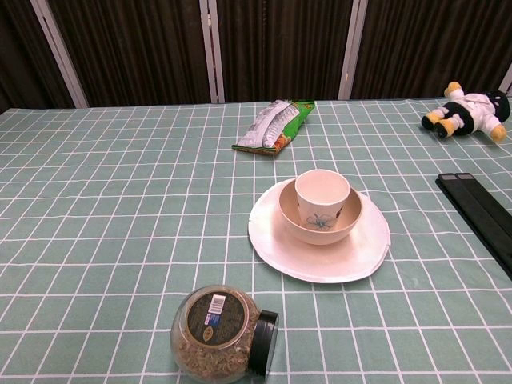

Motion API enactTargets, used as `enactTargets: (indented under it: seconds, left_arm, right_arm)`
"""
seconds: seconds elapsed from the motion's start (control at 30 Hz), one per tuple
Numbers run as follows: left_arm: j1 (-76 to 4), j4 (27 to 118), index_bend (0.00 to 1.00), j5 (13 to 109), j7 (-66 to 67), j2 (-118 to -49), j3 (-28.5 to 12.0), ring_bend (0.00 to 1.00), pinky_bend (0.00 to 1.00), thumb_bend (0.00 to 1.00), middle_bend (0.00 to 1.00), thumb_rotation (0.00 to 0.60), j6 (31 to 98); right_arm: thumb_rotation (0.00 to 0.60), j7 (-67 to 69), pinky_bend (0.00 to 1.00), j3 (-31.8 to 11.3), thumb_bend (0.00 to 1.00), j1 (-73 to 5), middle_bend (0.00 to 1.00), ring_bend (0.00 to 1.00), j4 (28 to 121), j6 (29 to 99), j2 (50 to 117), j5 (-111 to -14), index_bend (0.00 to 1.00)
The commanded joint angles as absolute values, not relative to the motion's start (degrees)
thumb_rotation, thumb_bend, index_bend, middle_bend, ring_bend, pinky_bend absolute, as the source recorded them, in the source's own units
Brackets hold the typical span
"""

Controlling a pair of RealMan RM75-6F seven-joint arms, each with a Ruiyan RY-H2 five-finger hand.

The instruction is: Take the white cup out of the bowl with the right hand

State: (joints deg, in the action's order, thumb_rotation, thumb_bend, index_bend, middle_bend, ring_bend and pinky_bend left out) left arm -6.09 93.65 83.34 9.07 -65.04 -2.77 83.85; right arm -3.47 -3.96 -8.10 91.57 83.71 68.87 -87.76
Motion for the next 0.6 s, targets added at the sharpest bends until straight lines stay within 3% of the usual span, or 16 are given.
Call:
enactTargets:
  seconds: [0.03, 0.53, 0.6]
  left_arm:
    - [-6.08, 93.66, 0.00, 83.36, 9.06, -65.04, -2.76, 0.00, 0.00, 0.00, 0.00, 0.600, 83.88]
    - [-5.81, 93.28, 0.00, 82.47, 7.74, -64.68, -3.24, 0.00, 0.00, 0.00, 0.00, 0.600, 84.10]
    - [-5.85, 93.24, 0.00, 82.36, 7.50, -64.60, -3.30, 0.00, 0.00, 0.00, 0.00, 0.600, 83.99]
  right_arm:
    - [0.600, -3.44, 0.00, -3.97, 0.15, -8.10, 0.00, 0.00, 91.56, 83.68, 68.86, -87.71, 0.00]
    - [0.600, -2.44, 0.00, -3.65, 0.15, -9.47, 0.00, 0.00, 91.75, 83.07, 69.25, -90.38, 0.00]
    - [0.600, -1.49, 0.00, -3.66, 0.15, -10.24, 0.00, 0.00, 91.91, 82.61, 69.64, -91.35, 0.10]
